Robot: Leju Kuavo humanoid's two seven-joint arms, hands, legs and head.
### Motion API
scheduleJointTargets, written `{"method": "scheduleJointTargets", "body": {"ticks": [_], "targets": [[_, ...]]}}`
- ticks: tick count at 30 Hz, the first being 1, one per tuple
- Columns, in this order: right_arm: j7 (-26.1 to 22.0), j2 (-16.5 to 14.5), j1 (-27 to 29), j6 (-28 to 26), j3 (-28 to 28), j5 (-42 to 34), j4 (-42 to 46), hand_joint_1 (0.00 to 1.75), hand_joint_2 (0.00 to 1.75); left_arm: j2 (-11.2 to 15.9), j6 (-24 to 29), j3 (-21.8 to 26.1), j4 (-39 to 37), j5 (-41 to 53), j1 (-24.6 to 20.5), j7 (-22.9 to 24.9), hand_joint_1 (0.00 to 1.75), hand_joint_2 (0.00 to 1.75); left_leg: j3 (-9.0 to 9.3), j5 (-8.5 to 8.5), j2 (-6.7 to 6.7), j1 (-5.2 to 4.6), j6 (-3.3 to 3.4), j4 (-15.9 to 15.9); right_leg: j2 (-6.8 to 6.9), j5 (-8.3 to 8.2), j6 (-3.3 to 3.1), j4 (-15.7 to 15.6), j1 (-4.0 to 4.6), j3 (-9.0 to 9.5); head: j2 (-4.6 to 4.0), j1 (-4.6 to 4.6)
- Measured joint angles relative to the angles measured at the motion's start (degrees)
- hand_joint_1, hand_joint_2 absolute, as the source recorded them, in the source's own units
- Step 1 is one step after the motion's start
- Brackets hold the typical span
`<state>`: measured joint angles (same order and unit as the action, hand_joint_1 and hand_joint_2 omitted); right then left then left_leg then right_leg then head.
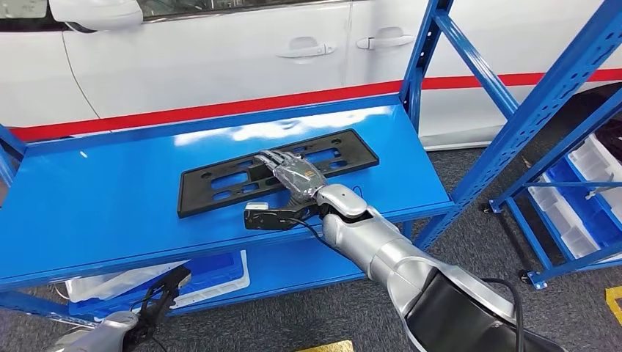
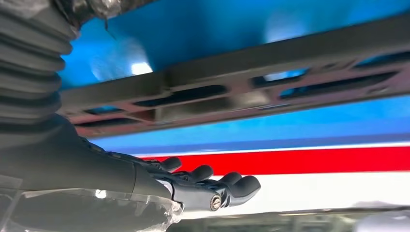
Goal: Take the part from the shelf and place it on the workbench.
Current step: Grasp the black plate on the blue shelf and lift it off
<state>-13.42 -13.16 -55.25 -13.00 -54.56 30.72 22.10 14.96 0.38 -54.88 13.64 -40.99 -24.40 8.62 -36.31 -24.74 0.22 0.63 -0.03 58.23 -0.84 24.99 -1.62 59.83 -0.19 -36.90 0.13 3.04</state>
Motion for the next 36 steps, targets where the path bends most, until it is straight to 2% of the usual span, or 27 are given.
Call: {"method": "scheduleJointTargets", "body": {"ticks": [2,3,4,8,9,12,13,18,21,26,33,36], "targets": [[0.18,0.11,-0.01,0.55,-0.16,2.55,0.11,0.00,1.75,-0.11,-0.27,0.00,0.00,0.32,-0.23,0.02,0.00,0.00,0.12,0.00,-0.10,-0.04,-0.18,-0.07,0.17,-0.13,-1.70,-0.27,0.14,0.21,0.00,-0.04],[0.52,0.14,0.01,0.47,-0.36,3.93,0.19,0.00,1.75,-0.15,-0.34,0.00,0.00,0.43,-0.33,0.02,0.00,0.00,0.15,0.00,-0.12,-0.08,-0.15,-0.06,0.21,-0.22,-2.06,-0.34,0.18,0.29,0.00,-0.04],[0.98,0.16,0.02,0.30,-0.65,5.15,0.22,0.00,1.75,-0.20,-0.38,0.00,0.00,0.51,-0.40,0.01,0.00,0.00,0.16,-0.01,-0.13,-0.09,-0.13,-0.05,0.22,-0.24,-2.10,-0.44,0.19,0.37,0.00,-0.05],[2.62,0.20,0.02,0.24,-2.72,9.49,0.28,0.00,1.75,-0.38,-0.39,0.00,0.00,0.60,-0.69,-0.12,0.00,0.00,0.14,-0.08,-0.15,-0.14,0.10,0.03,0.25,-0.45,-1.58,-0.81,0.17,0.55,0.00,-0.03],[2.90,0.20,0.02,0.34,-3.44,10.35,0.28,0.00,1.75,-0.42,-0.38,0.00,0.00,0.60,-0.79,-0.14,0.00,0.00,0.14,-0.10,-0.15,-0.14,0.17,0.05,0.25,-0.46,-1.24,-0.88,0.15,0.59,0.00,-0.03],[3.67,0.20,0.04,0.51,-5.32,12.24,0.28,0.00,1.75,-0.56,-0.38,0.00,0.00,0.61,-1.03,-0.24,0.00,0.00,0.12,-0.14,-0.21,-0.15,0.26,0.11,0.25,-0.42,0.34,-1.04,0.05,0.81,0.00,-0.01],[4.14,0.20,0.04,0.57,-5.86,13.31,0.28,0.00,1.75,-0.59,-0.38,0.00,0.00,0.62,-1.09,-0.27,0.00,0.00,0.12,-0.15,-0.23,-0.15,0.26,0.11,0.26,-0.41,0.63,-1.07,0.03,0.85,0.00,0.01],[7.31,0.26,-0.07,-0.26,-8.96,19.86,0.28,0.00,1.75,-0.67,-0.54,0.00,0.00,0.71,-1.32,-0.57,0.00,0.00,0.20,-0.17,-0.22,-0.04,0.26,0.03,0.25,-0.37,0.74,-1.07,0.09,0.84,0.00,0.00],[9.23,0.45,-0.11,-3.80,-9.47,21.58,0.28,0.00,1.75,-0.68,-0.71,0.00,0.00,0.80,-1.31,-0.88,0.00,0.00,0.35,-0.14,-0.22,-0.02,0.22,-0.16,0.25,-0.35,0.74,-1.06,0.10,0.85,0.00,0.01],[9.07,1.39,-0.21,-10.27,-9.84,22.76,0.28,0.00,1.75,-0.70,-1.09,0.00,0.00,0.86,-1.30,-1.22,0.00,0.00,0.48,-0.09,-0.20,0.04,0.15,-0.33,0.23,-0.34,0.72,-1.03,0.16,0.85,0.00,0.02],[11.01,2.61,-0.26,-14.39,-9.94,25.60,0.28,0.00,1.75,-0.73,-1.14,0.00,0.00,0.88,-1.25,-1.76,0.00,0.00,0.54,-0.05,-0.20,0.10,0.08,-0.42,0.23,-0.29,0.65,-0.97,0.22,0.85,0.00,0.02],[12.14,3.12,-0.25,-17.77,-9.94,27.17,0.28,0.00,1.75,-0.73,-1.92,0.00,0.00,0.96,-1.16,-2.58,0.00,0.00,0.55,-0.05,-0.20,0.10,0.08,-0.43,0.24,-0.28,0.63,-0.96,0.22,0.85,0.00,0.01]]}}
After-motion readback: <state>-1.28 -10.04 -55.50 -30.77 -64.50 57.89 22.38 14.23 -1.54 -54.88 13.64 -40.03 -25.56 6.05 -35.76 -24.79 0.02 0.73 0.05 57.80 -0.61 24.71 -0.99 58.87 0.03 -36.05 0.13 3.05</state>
